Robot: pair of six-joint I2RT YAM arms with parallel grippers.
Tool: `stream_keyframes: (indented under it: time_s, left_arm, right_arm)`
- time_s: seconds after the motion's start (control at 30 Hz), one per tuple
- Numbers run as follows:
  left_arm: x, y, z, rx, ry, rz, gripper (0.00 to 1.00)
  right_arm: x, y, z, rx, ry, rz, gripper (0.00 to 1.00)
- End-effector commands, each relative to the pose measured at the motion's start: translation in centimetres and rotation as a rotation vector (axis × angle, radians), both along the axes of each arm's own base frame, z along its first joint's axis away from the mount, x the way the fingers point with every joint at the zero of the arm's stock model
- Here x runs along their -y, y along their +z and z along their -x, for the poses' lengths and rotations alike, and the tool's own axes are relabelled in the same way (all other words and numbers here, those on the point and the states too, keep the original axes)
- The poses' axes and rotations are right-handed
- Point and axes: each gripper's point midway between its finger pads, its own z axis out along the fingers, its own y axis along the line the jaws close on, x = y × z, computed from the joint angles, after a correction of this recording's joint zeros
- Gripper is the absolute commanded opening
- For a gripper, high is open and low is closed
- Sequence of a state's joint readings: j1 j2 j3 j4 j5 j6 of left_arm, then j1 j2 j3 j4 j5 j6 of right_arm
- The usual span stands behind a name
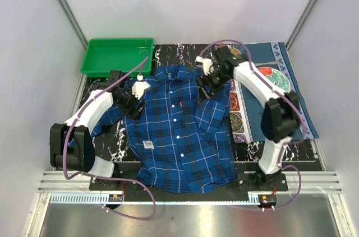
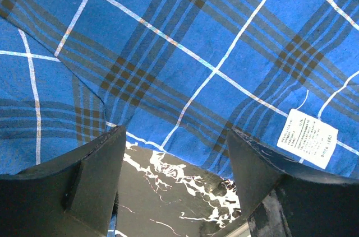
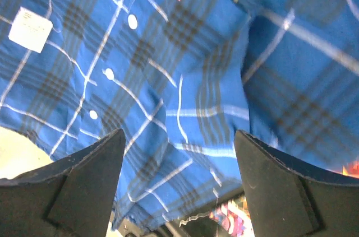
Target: Pin the brooch onto the clothing
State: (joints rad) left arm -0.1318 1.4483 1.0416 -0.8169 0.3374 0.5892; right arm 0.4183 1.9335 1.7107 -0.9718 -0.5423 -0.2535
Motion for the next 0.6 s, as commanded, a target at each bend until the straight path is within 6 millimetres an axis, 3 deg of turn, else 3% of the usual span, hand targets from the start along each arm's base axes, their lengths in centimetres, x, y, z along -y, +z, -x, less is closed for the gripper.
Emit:
stream_keyframes:
  time_s: [0.0, 0.17, 0.27, 0.57]
  left_arm:
    - [1.2, 1.7, -1.2, 0.039, -0.005, 0.073, 0.75]
    - [1.6, 1.8, -1.4, 0.040, 0.006, 0.096, 0.75]
    - [1.7, 1.7, -1.2, 0.038, 0.004, 0.100, 0.75]
    - [1.9, 2.2, -1.7, 0.051, 0.020, 0.113, 0.75]
  right_arm:
    - [3.7, 2.3, 2.4, 0.138, -0.050, 0.026, 0.83]
    - [6.9, -0.2, 3.5, 0.043, -0.099, 0.106, 0.82]
    - [8.2, -1.4, 3.0, -0.019, -0.134, 0.098, 0.83]
    - [8.3, -4.5, 2.9, -0.144, -0.234, 0.100, 0.79]
